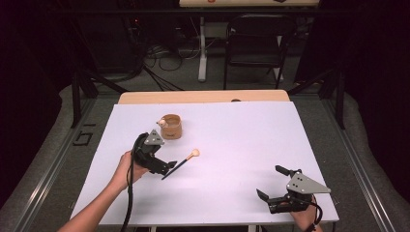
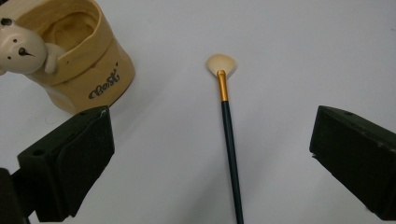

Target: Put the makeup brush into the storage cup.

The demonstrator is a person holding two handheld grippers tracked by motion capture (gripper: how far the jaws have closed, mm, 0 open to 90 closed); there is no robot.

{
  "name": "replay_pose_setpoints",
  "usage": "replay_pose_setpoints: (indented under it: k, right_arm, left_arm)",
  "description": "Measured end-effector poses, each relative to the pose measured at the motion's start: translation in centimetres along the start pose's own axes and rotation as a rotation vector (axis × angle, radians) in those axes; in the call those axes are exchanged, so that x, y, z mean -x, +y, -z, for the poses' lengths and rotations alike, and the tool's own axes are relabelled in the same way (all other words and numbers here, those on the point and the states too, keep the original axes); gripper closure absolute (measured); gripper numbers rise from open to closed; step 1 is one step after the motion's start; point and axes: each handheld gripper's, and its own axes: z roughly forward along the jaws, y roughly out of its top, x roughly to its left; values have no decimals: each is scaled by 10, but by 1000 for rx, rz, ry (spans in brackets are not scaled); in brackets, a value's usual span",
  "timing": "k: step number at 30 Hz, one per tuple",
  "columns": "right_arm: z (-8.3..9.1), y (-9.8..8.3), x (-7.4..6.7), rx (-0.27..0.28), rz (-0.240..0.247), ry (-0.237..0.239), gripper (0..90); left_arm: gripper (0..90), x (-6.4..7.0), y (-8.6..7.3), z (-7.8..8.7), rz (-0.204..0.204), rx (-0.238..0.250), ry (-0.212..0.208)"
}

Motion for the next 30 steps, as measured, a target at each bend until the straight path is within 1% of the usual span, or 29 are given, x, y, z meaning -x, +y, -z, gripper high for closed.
replay_pose_setpoints:
  k: [2, 3, 5, 7, 10, 12, 13, 15, 16, 17, 19, 20, 21, 22, 24, 25, 26, 28, 30]
  right_arm:
    - [0, 0, 0, -1, 0, 0, 0]
    - [0, 0, 0, 4, 5, -2, 0]
    - [0, 0, 0, 5, 2, 1, 0]
    - [0, 0, 0, -2, 3, 2, 0]
    - [0, 0, 0, 5, 3, 1, 0]
    - [0, 0, 0, 7, 2, 2, 0]
    - [0, 0, 0, 6, 1, 0, 0]
    - [0, 0, 0, 5, 1, -1, 0]
    - [1, 0, 0, 4, 1, -3, 0]
    - [1, 0, 0, 5, 1, -2, 0]
    - [0, 0, 1, 7, 0, -3, 0]
    - [0, 0, 1, 7, -2, -2, 0]
    - [0, 0, 1, 6, -2, -2, 0]
    - [1, 1, 1, -2, 1, -1, 0]
    - [2, 1, 1, -1, 1, -2, 0]
    - [2, 1, 0, 1, 1, 0, 0]
    - [2, 1, 0, 1, 1, 0, 0]
    - [2, 1, 0, 0, 2, 0, 0]
    - [1, 1, 0, -2, 2, 0, 0]
  left_arm:
    - [3, 0, 2, -1, 2, -9, 1]
    - [3, 0, 5, -4, -2, -28, 6]
    - [3, -1, 8, -6, 3, -44, -1]
    - [3, -1, 11, -9, 4, -63, 1]
    - [5, -2, 16, -14, 2, -89, 11]
    - [7, -3, 17, -15, 1, -97, 12]
    - [7, -4, 20, -18, 5, -113, 19]
    - [6, -5, 22, -21, 11, -129, 14]
    - [6, -4, 24, -22, 14, -137, 19]
    - [5, -4, 24, -22, 14, -137, 19]
    - [5, -5, 29, -26, 10, -171, 19]
    - [4, -5, 30, -28, 10, -183, 10]
    - [4, -5, 30, -28, 10, -183, 10]
    - [4, -5, 33, -31, 16, -201, 18]
    - [0, -4, 34, -32, 15, -206, 23]
    - [0, -4, 37, -34, 23, -220, 38]
    - [0, -4, 37, -34, 23, -220, 38]
    - [0, -3, 39, -38, 28, -250, 33]
    - [3, -2, 41, -41, 24, -273, 30]
